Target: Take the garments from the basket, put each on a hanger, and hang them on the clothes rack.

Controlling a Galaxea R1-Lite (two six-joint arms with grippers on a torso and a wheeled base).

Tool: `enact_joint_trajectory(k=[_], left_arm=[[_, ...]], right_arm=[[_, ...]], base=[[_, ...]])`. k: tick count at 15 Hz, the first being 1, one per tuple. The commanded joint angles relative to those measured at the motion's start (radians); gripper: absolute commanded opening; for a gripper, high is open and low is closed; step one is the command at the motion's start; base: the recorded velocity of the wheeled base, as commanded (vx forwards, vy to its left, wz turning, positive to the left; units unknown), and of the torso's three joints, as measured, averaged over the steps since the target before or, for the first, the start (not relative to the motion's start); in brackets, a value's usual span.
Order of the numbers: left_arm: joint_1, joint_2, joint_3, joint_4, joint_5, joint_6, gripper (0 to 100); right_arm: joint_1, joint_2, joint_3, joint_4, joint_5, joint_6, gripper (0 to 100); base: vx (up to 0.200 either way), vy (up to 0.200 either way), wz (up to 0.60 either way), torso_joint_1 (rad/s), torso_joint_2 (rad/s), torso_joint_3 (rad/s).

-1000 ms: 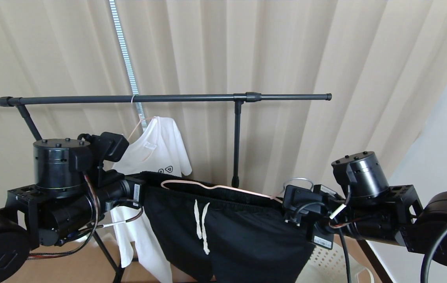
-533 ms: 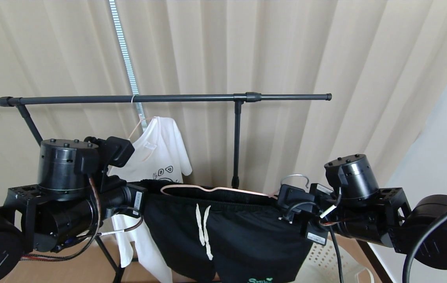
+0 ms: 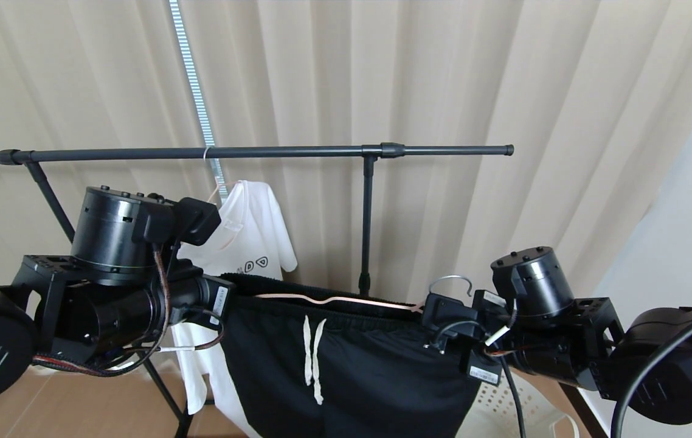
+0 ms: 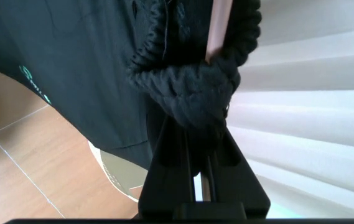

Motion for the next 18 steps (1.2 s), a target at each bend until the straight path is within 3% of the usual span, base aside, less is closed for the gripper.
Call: enact_joint_trajectory(k=[1, 6, 15, 18], left_arm=[[-0.009, -0.001, -0.031, 0.021, 0.000, 0.000, 0], [-0.033, -0.001, -0.093, 0.096, 0.020, 0.000, 0], [-0.099, -0.015, -0.257, 0.329, 0.020, -0.004, 0], [-0.145, 0.005, -0.257, 0.338, 0.021, -0.009, 0]], right_arm=[[0.004, 0.016, 0.001, 0.000, -0.009, -0.001, 0], [0.006, 0.027, 0.002, 0.000, -0.011, -0.001, 0], [0.021, 0.061, 0.001, 0.000, -0.034, -0.001, 0], [0.035, 0.067, -0.007, -0.002, -0.040, -0.001, 0]], base=[[0.000, 0.000, 0.00, 0.000, 0.00, 0.000], [0.000, 0.000, 0.00, 0.000, 0.00, 0.000], [0.000, 0.000, 0.00, 0.000, 0.00, 0.000], [0.000, 0.000, 0.00, 0.000, 0.00, 0.000]])
